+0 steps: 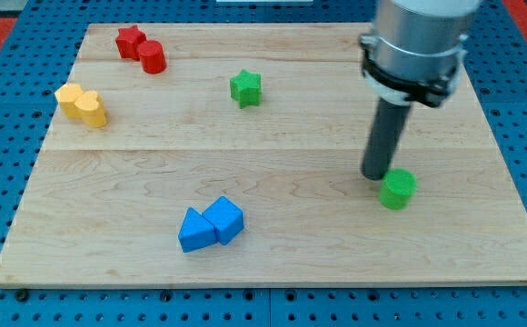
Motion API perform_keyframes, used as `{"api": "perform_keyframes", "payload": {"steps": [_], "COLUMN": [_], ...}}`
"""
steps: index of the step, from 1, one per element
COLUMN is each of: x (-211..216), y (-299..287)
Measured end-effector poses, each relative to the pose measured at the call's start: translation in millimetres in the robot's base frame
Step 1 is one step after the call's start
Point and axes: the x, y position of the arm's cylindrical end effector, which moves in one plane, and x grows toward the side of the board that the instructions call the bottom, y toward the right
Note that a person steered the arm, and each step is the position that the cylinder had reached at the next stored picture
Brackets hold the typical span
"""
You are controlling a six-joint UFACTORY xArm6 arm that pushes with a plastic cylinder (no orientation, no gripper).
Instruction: Push the green block to the right bottom of the board
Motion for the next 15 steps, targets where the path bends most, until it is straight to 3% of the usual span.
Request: {"api": "perform_keyframes", "payload": {"steps": [1,2,4,5,6,7,8,9,10,11,12,13,14,15], "x": [0.8,29.9,-127.7,-178.7,-190.6,-190.6,-153.6,-110.2,-101.5,-143.5,-76.3,-51.4,-52.7,-78.7], "y": [44.5,22.8,-18.7,-78.8,-88.6,-152.3,-184.0,-122.5,-166.3,-223.6,-233.8,-169.9,-96.7,-122.1]}}
